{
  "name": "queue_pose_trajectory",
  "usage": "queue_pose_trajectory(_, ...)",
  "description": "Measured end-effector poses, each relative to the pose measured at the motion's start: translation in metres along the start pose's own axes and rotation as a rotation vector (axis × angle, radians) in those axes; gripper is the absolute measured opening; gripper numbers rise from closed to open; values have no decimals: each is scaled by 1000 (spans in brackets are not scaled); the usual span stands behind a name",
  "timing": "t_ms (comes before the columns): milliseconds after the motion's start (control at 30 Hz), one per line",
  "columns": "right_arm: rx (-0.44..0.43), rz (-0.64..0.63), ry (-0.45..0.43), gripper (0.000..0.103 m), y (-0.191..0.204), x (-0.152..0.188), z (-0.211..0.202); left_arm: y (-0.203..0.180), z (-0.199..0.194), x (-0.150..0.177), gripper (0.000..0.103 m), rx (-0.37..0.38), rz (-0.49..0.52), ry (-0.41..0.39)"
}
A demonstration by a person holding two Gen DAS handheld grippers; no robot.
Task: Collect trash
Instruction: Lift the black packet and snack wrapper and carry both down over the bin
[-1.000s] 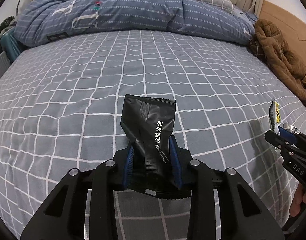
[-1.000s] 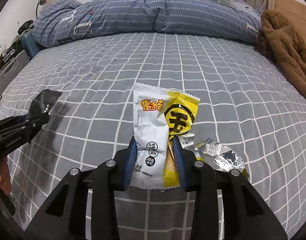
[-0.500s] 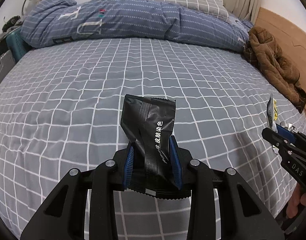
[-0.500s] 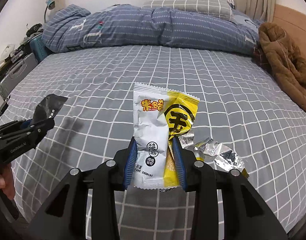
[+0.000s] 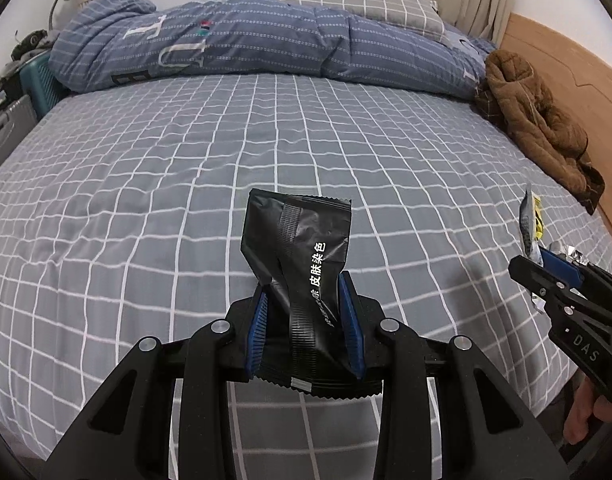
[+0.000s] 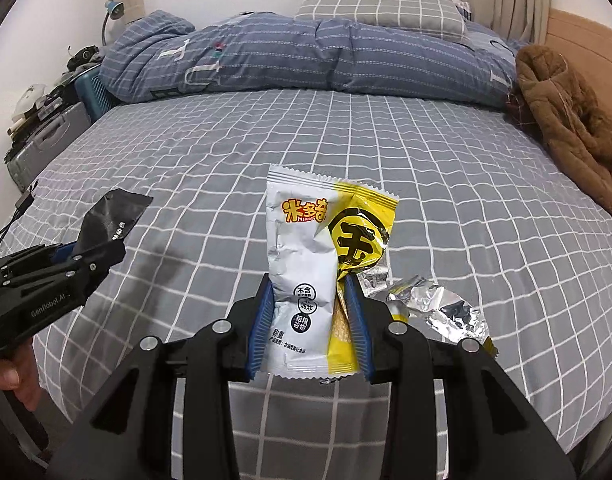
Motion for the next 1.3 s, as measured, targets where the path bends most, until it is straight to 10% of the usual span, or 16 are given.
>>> queue_pose_trajectory(1300,-45,-9,-15,34,35,60,-72,-18,-76,79,32,37,-18,-3)
Point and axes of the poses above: each gripper's, at about its wrist camera, not at the fingertips, and z roughly the way its jaws point, y to its left, x to its underside, the point moved 7 cm from there along z, roughly the way its jaws point, and after that the axes turned 2 degrees about -z, right-handed, at the moved point
